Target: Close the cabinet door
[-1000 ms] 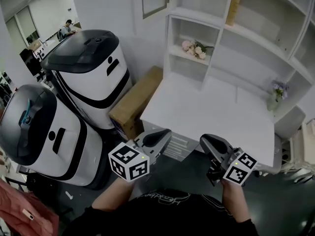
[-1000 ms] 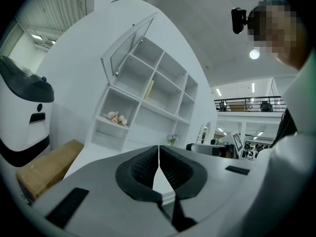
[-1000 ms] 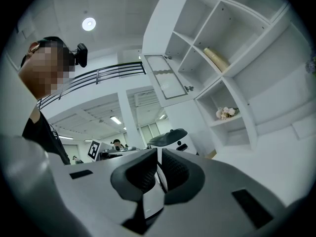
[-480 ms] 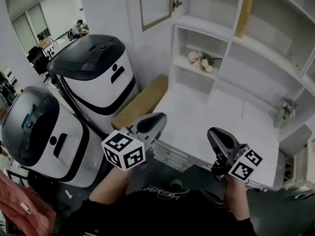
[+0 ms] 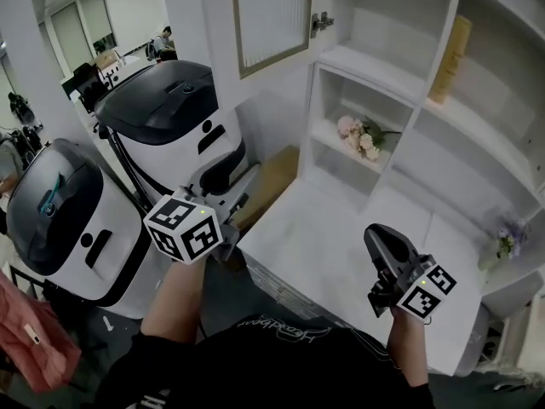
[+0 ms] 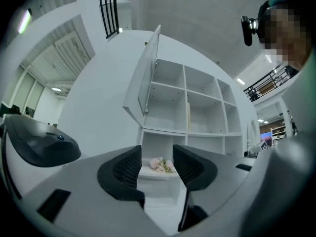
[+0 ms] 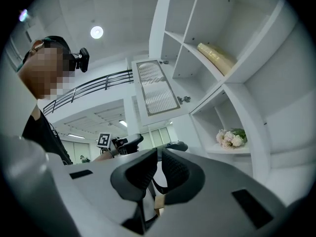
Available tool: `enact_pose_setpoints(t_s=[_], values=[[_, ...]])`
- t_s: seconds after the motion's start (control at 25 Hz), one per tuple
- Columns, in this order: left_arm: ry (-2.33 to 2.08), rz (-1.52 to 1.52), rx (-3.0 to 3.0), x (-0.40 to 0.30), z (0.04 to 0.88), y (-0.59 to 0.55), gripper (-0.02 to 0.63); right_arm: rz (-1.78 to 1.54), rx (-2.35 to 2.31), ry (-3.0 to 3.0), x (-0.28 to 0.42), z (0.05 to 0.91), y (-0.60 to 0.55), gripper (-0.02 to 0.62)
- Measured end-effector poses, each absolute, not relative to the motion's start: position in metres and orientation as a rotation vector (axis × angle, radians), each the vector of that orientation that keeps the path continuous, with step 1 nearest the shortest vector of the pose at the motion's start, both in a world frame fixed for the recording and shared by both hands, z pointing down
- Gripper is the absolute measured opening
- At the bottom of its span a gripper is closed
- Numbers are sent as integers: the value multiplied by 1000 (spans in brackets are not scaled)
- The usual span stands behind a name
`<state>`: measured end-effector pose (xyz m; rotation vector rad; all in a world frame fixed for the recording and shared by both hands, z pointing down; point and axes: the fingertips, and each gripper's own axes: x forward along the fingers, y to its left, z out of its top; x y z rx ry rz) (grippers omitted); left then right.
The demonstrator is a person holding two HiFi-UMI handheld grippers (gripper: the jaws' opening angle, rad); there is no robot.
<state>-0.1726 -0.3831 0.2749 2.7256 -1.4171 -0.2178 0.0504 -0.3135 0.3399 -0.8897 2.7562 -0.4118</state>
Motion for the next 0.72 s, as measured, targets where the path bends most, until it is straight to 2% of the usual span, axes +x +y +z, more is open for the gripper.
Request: enact_pose_setpoints(t_s=[0.4,0.72], values=[[-1711,-213,2699,-209,230,-420,204,-420,-767,2788,48,341,-337,55],[-1721,-226,2783,-216,195,-428,184,-413,-789,2792,34,328,-334,55]])
